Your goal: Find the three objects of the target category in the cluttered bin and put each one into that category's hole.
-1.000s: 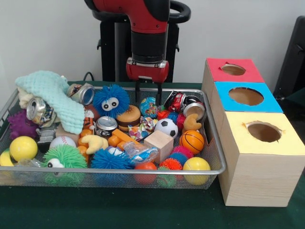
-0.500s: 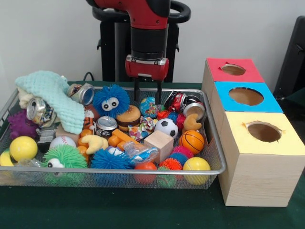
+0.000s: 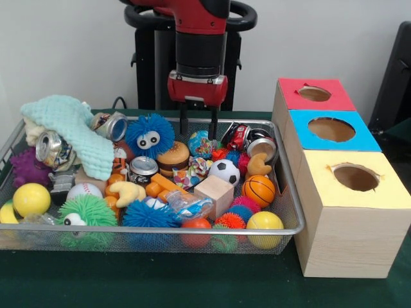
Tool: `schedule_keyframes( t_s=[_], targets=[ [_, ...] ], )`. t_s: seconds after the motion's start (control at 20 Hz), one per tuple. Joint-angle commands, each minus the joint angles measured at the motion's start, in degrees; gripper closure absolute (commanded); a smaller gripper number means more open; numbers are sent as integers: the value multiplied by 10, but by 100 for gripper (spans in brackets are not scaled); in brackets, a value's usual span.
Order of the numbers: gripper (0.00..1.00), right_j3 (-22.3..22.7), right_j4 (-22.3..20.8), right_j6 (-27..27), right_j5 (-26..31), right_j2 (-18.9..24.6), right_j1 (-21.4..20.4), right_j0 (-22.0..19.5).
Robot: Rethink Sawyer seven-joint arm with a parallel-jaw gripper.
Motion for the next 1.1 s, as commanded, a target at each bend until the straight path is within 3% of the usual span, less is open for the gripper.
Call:
schedule_keyframes(
  t_s=[0.05,0.55,0.75,1.1],
  targets=[
    [0,-73,46,96,47,25,5,13],
    [0,-85,68,117,-29,10,65,20],
    [0,-96,56,117,-70,20,89,8],
    [0,-101,50,118,-88,27,102,-5]
  ],
)
